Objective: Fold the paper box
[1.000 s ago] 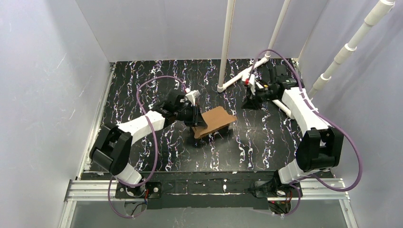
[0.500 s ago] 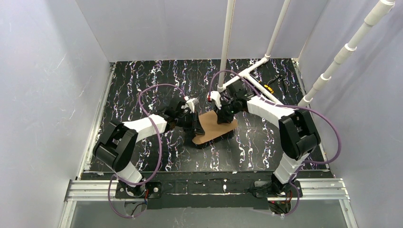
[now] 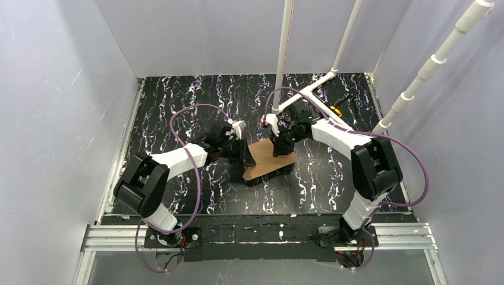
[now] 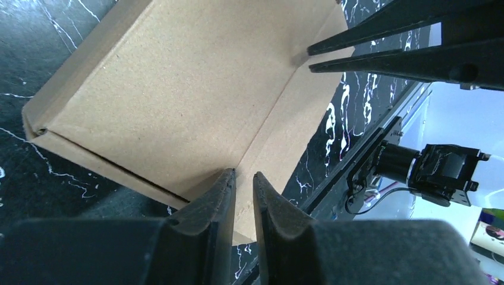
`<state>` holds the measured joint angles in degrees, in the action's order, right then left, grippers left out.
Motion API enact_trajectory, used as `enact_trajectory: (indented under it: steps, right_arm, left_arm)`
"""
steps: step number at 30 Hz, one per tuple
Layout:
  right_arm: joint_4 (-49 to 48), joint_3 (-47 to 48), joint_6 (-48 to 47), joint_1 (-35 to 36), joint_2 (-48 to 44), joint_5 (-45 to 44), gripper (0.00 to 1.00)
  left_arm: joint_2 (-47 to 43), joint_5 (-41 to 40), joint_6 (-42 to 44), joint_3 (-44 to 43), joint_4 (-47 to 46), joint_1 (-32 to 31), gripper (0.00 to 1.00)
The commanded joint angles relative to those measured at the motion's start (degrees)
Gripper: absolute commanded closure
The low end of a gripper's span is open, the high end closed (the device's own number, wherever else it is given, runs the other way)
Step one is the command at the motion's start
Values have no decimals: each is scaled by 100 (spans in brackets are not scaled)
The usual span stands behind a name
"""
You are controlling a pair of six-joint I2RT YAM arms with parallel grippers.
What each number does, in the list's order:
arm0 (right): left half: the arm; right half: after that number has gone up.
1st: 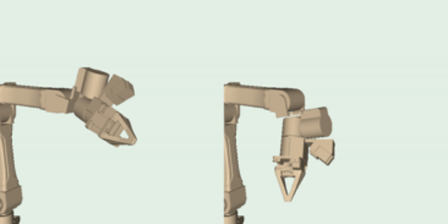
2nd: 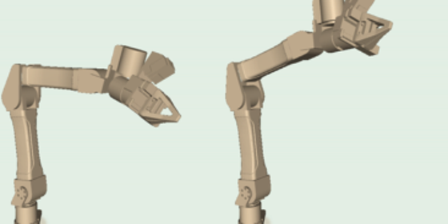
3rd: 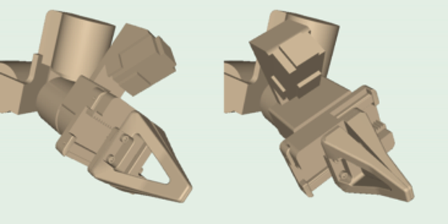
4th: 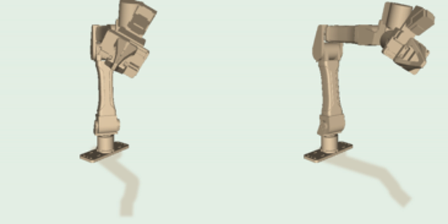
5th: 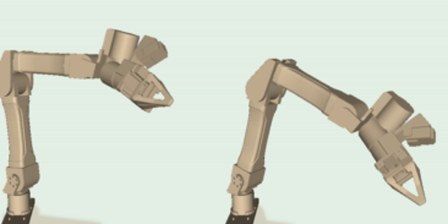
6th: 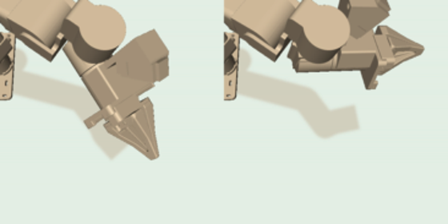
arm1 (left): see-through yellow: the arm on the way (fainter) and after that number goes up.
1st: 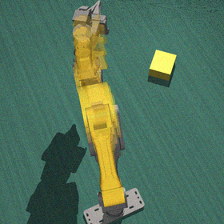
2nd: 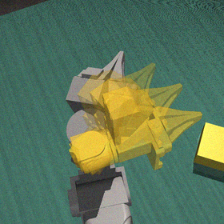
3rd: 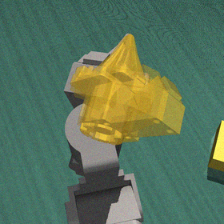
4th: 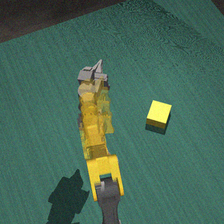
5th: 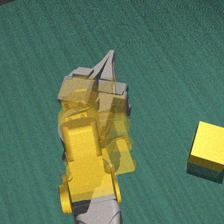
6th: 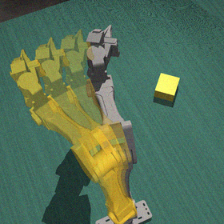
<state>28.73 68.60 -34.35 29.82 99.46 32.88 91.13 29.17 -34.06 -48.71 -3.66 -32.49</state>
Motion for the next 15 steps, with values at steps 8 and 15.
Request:
enact_trajectory:
  steps: [8,15]
  right_arm:
    - [-584,-475,621,-1031,-792,852,64]
    - [-1338,-749,1492,-1295,-440,774,61]
  left_arm:
    - [-1377,-806,-388,521,46,99,71]
    - [-1615,-1286,-1165,1192,-67,315,60]
